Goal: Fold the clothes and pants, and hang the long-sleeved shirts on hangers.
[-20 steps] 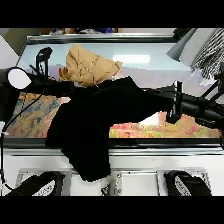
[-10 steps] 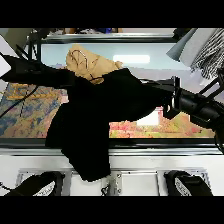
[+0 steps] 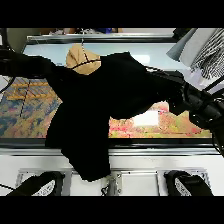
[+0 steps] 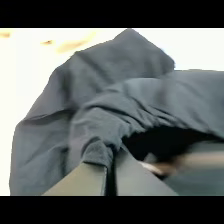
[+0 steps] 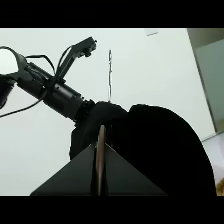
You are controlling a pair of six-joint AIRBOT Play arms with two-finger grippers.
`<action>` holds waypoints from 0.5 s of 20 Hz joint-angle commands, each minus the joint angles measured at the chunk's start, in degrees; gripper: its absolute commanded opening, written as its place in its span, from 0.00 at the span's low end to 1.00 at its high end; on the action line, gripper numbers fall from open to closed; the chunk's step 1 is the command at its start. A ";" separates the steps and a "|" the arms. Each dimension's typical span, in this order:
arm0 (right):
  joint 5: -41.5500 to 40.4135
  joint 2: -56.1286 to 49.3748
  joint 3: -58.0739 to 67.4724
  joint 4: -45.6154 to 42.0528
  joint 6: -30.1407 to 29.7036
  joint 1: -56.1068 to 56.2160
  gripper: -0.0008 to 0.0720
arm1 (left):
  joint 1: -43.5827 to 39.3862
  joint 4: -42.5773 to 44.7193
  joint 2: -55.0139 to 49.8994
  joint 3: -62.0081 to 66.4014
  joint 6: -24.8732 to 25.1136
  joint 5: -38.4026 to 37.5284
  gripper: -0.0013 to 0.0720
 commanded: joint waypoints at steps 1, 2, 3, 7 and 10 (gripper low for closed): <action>4.22 0.31 0.00 0.39 7.37 0.15 0.03 | 5.31 -2.36 -0.04 -2.86 3.41 -0.72 0.04; 4.55 0.44 0.00 -0.68 8.83 0.15 0.03 | 6.43 -5.07 -0.04 -4.20 5.49 0.37 0.04; 5.05 0.59 0.00 -1.64 9.84 0.15 0.03 | 7.39 -6.75 -0.04 -5.11 6.43 1.44 0.04; 7.17 0.57 0.00 -4.44 15.72 0.26 0.03 | 10.45 -14.25 -0.04 -6.36 10.19 3.19 0.04; 8.22 0.85 0.00 -3.82 16.59 0.17 0.03 | 10.56 -15.56 -0.04 -6.36 15.13 3.41 0.04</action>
